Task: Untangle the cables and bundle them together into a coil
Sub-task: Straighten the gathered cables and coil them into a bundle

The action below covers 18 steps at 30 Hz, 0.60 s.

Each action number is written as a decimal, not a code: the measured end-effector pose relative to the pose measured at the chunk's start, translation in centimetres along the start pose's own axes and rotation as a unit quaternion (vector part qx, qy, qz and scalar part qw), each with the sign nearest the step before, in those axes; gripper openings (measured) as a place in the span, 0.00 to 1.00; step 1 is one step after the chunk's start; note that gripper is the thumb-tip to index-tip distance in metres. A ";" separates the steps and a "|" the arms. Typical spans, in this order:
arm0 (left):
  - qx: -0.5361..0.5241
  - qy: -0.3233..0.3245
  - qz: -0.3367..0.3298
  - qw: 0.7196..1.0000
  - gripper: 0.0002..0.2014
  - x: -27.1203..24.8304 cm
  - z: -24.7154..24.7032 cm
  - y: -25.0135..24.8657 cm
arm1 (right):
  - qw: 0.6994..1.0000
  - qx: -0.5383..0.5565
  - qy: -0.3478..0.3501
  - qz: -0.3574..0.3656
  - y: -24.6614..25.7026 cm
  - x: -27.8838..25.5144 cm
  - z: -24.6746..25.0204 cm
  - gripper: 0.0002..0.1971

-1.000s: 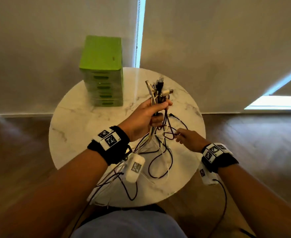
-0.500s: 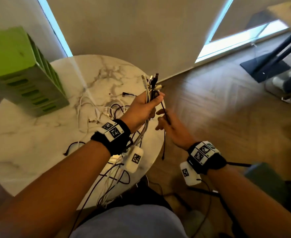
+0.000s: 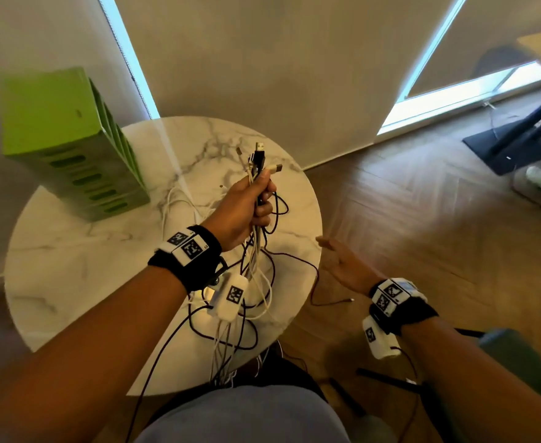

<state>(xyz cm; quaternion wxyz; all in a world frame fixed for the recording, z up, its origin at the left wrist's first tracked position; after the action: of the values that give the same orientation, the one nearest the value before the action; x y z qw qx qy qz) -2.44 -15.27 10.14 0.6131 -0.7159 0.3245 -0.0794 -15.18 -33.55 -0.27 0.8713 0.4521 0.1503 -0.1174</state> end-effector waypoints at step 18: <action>0.063 -0.162 -0.052 0.983 0.14 -0.5 6.0 -1.3 | 0.978 0.106 -0.150 0.096 7.1 0.3 2.4 0.14</action>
<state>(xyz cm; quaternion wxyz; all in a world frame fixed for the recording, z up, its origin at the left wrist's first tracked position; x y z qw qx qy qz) 0.73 -9.96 10.03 0.6965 -0.6950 0.1779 -0.0143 -12.10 -31.56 6.28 0.8381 0.5318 -0.0390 -0.1153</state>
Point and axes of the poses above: each hand's wrist, its own x-axis towards the middle knuckle, its own z-axis out of the back of the hand, y = z × x, the point moved 7 cm from there along x, towards the middle knuckle, and after that the axes turned 9 degrees about x, right-handed, at the moved point
